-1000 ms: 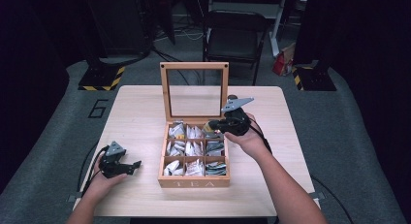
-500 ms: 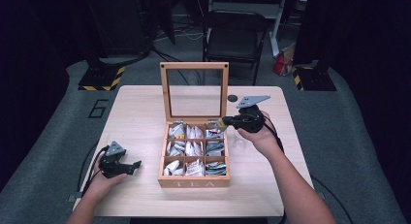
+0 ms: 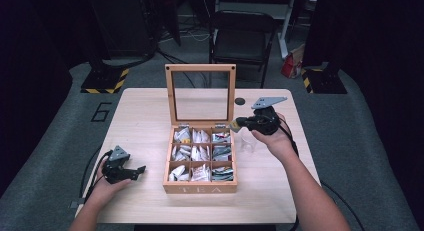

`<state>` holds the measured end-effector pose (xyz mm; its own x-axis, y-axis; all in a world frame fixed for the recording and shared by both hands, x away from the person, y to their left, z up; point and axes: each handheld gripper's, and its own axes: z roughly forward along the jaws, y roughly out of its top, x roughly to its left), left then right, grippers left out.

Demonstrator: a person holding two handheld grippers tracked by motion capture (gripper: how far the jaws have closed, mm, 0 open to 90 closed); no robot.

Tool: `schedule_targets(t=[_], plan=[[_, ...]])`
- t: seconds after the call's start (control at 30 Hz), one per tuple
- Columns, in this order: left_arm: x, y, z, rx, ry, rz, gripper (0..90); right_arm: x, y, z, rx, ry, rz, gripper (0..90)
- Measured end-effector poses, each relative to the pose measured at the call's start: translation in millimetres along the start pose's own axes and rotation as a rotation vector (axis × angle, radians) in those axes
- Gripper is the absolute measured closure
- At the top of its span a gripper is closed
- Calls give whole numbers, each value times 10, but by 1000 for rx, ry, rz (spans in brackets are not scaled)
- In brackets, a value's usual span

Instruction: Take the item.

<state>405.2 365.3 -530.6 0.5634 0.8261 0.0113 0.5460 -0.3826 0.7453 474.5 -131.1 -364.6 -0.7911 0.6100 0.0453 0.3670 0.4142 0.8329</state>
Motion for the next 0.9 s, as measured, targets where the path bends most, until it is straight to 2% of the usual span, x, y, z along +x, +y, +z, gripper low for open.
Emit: schedule_targets(t=[0.07, 0.5, 0.9], plan=[[0, 0, 0, 0, 0, 1, 131, -23, -6, -16, -1, -5, -8, 891], [1, 1, -2, 1, 1, 4, 131, -136, -94, -150, 0, -44, 15, 891], [-1, 0, 1, -1, -1, -2, 131, -170, -150, -184, 7, -62, 24, 891]])
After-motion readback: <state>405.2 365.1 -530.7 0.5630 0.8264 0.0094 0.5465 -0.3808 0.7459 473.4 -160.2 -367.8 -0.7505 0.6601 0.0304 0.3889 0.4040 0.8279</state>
